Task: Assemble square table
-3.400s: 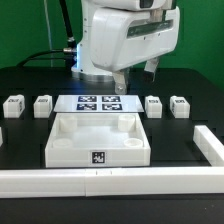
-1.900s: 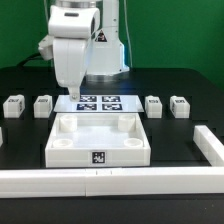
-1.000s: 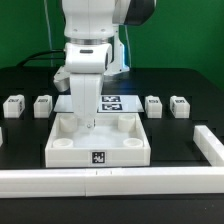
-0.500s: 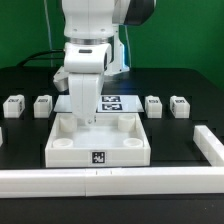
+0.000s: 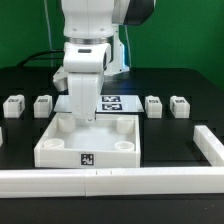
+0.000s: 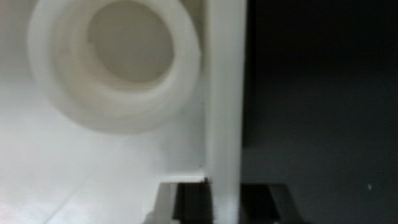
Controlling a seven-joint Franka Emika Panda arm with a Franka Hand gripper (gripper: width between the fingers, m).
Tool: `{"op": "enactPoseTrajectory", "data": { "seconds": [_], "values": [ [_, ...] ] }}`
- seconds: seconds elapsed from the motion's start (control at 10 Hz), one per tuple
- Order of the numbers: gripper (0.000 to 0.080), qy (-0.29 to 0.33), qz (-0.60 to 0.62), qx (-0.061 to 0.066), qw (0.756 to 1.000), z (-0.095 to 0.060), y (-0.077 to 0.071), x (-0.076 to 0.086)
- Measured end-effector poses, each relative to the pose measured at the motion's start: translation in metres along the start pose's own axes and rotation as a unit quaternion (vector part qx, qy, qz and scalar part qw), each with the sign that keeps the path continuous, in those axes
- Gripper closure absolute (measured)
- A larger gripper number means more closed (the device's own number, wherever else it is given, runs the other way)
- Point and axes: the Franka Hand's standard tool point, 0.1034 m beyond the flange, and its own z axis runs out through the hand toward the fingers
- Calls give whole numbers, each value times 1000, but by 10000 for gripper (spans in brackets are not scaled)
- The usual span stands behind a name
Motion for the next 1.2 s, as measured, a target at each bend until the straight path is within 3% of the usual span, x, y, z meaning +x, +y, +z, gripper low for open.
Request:
{"op": "enactPoseTrajectory", "data": {
  "seconds": [0.4,0.6,0.9,1.0,1.2],
  "values": [
    [742,0,-1,0,1000,0,0,1],
    [742,8,-27,-7,1000,-3,10,29],
    [742,28,-46,-16,998,-1,30,87],
    [742,33,-45,-21,998,-1,37,96],
    [742,33,-49,-15,998,-1,40,104]
  ]
}}
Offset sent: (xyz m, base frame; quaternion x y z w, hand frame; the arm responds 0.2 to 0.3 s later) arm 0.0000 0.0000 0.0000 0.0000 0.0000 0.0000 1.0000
